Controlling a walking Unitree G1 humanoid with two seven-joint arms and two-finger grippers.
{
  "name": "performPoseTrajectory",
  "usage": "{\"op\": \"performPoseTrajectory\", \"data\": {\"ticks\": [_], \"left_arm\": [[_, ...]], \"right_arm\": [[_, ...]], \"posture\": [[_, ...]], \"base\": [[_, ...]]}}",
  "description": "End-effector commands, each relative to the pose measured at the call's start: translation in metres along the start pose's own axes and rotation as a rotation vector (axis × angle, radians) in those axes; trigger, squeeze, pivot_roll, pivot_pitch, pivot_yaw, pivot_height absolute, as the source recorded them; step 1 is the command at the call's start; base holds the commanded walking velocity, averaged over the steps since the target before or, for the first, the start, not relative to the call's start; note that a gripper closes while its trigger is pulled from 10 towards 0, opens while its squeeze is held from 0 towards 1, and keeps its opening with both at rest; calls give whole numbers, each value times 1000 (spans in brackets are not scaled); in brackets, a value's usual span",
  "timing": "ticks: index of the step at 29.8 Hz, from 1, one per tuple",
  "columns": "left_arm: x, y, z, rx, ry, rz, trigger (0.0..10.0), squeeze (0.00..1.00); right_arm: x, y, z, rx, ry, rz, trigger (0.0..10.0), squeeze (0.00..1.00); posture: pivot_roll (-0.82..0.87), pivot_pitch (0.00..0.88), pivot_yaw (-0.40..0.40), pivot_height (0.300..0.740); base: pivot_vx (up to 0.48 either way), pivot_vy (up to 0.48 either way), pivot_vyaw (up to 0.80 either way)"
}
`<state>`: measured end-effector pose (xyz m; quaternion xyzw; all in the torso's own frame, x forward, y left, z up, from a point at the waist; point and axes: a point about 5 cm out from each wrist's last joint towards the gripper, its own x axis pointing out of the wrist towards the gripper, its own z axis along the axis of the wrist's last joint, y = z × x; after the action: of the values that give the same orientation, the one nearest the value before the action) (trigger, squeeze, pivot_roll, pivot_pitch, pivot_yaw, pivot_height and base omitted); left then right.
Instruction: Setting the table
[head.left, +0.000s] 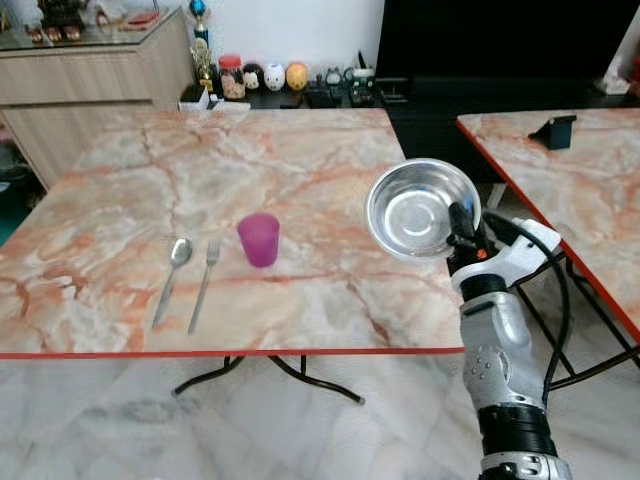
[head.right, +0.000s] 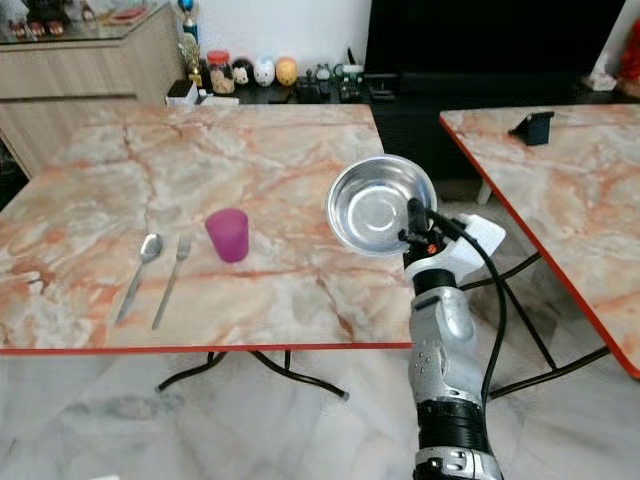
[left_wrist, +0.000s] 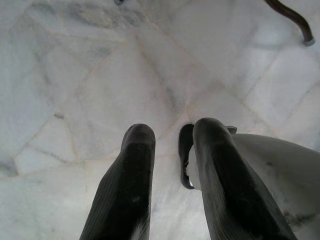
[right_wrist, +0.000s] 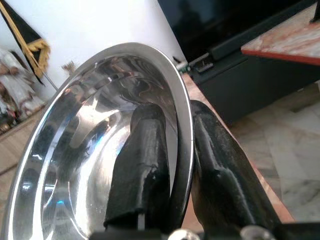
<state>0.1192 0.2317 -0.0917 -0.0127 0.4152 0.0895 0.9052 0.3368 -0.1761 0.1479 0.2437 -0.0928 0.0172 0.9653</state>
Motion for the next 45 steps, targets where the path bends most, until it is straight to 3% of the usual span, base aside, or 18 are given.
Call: {"op": "performPoseTrajectory", "data": {"ticks": [1, 15, 45], "left_arm": [[-2, 2, -5, 10, 16, 9, 10000, 0], [-1, 0, -3, 13, 13, 3, 10000, 0], [-2, -4, -8, 2, 39, 3, 10000, 0]], "right_arm": [[3, 5, 5, 1, -18, 23, 10000, 0], [6, 8, 4, -11, -10, 40, 10000, 0], [5, 7, 6, -46, -14, 26, 10000, 0]], "posture": [[-40, 0, -10, 732], [-35, 0, -14, 732], [-37, 0, -15, 732]], "base": [[0, 0, 0], [0, -178, 0], [0, -348, 0]]}}
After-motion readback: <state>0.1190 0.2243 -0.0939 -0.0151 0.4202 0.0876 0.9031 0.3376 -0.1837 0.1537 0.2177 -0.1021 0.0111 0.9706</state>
